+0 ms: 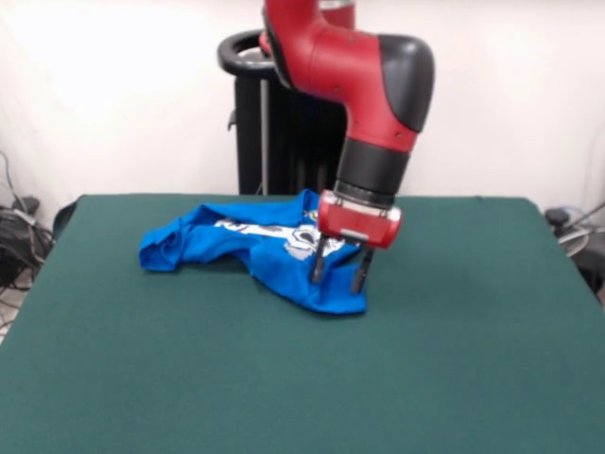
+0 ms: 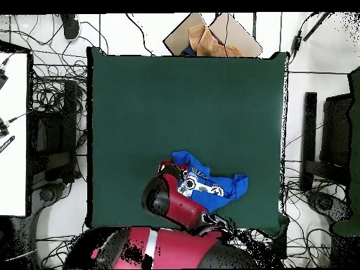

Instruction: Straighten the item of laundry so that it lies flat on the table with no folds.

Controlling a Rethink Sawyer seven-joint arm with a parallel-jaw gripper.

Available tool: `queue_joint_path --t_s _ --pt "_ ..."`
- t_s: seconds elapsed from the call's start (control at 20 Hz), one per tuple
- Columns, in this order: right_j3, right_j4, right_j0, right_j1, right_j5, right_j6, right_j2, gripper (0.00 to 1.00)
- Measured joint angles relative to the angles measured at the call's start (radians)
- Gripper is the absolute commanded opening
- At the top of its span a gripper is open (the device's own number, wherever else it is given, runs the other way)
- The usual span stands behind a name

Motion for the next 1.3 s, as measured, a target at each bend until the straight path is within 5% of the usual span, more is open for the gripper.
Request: queue_joint_path --t_s 1.1,1.15,1.3 --pt "0.026 -0.133 -0.217 0.044 -0.012 0.04 0.14 1.0" --pt "0.03 -0.124 -0.224 0.041 0.007 0.04 0.163 0.0" --pt "0.034 -0.113 -0.223 0.037 0.012 0.041 0.168 0.0"
